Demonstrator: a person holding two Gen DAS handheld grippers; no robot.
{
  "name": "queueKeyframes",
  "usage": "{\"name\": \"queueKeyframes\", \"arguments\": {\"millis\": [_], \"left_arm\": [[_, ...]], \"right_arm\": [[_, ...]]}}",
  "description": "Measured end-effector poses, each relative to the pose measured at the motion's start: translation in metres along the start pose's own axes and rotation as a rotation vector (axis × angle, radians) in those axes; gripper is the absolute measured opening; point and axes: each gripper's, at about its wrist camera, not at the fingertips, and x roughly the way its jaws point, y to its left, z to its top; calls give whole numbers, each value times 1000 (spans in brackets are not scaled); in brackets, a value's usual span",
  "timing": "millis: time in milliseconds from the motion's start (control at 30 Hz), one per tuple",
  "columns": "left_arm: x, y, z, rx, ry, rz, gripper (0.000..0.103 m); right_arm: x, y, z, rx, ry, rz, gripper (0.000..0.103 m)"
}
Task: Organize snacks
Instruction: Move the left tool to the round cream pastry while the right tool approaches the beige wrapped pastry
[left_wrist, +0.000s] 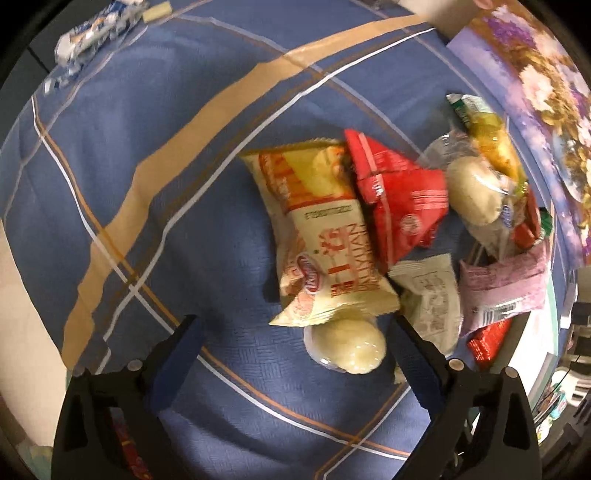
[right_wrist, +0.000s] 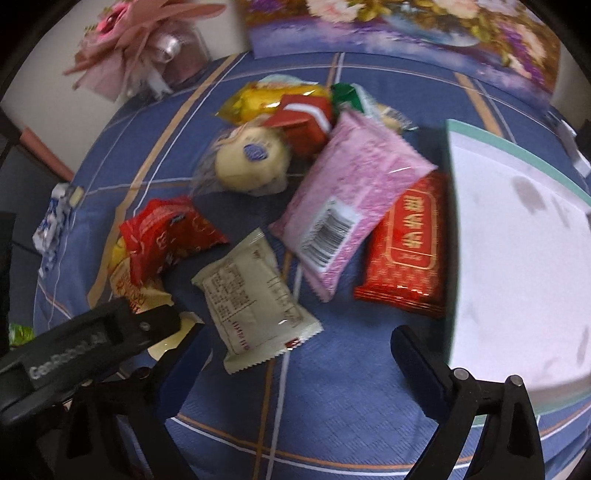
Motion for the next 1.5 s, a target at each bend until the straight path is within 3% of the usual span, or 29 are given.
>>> {"name": "queueKeyframes", "arguments": {"millis": [300, 800, 1067, 1300, 1500], "left_arm": [[16, 31, 10, -70, 23, -13, 97], [24, 61, 8, -124, 29, -31, 97], [24, 57, -9, -128, 31, -29, 97], [31, 34, -13, -100, 40, -10, 97], [34, 22, -16, -63, 36, 3, 90]], "right_arm": [[23, 16, 2, -15, 15, 24, 98], [41, 36, 17, -37, -9, 56, 73], [46, 51, 14, -103, -18, -6, 70], [45, 45, 13, -86, -13, -12, 69], [42, 34, 8, -51, 8, -5, 69]]}}
